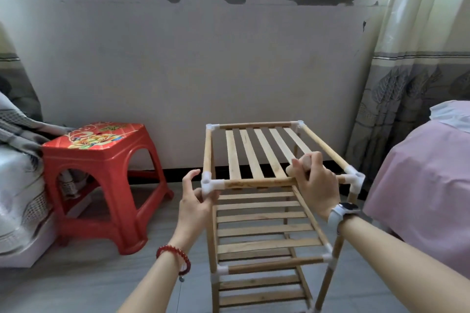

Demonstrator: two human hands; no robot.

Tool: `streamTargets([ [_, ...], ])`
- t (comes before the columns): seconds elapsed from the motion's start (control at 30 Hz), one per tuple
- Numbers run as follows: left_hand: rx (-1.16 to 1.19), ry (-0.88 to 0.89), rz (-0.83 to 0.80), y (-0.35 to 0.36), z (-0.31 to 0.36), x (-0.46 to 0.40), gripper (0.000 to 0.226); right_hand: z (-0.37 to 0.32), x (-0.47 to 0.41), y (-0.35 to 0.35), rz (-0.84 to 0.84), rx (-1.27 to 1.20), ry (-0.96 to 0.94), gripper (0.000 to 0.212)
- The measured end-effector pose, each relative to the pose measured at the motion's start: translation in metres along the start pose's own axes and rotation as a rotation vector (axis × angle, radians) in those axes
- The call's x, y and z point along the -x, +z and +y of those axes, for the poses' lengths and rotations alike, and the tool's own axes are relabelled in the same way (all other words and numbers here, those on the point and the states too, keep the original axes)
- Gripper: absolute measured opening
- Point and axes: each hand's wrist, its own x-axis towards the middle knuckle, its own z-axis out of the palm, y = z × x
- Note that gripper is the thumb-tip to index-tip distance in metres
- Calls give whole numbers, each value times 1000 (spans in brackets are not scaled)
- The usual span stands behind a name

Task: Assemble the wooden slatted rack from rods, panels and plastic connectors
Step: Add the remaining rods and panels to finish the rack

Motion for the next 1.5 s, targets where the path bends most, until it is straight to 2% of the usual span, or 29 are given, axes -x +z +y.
streamTargets([
  [0.07, 89, -80, -64, 14, 0, 12, 42, 8, -6, -3, -42, 21, 81, 32],
  [0.1, 57, -88, -90, 20, 0, 17, 41, 8, -8, -5, -78, 28, 92, 28],
  [0.17, -21, -81, -95, 26, 0, 21, 23, 2, -11, -8, -129, 20, 43, 26],
  [0.23, -70, -64, -90, 26, 0, 19, 9, -8, -11, -9, -170, -74, -17, 26],
  [0.33, -144, -15, -97, 19, 10, 5, 10, -23, -15, -6, -265, -325, 47, 26],
  [0.47, -262, 98, -154, 9, 45, -26, 14, -23, -32, -8, -177, -479, 173, 21],
  [0.57, -340, 161, -200, 11, 62, -48, 13, -8, -38, -11, -105, -563, 196, 12],
  [0.63, -408, 215, -226, 18, 71, -58, 10, 5, -37, -14, -51, -584, 208, 14],
  [0.77, -493, 297, -327, 55, 87, -67, 21, 45, -31, -22, 46, -592, 346, 18],
  [0.87, -531, 344, -394, 86, 100, -64, 16, 71, -21, -31, 140, -584, 426, 13],
  [1.0, -476, 369, -505, 141, 115, -48, 21, 118, -2, -54, 237, -543, 566, 21],
  [1.13, -487, 405, -570, 188, 119, -32, 21, 159, 21, -68, 265, -496, 676, 26],
  [1.3, -534, 492, -630, 227, 111, -24, 20, 196, 50, -66, 254, -459, 798, 20],
  [1.43, -645, 521, -603, 257, 83, -13, 22, 215, 77, -52, 130, -559, 930, 19],
  [1.5, -684, 521, -629, 274, 67, -5, 24, 223, 92, -46, 50, -596, 955, 31],
])
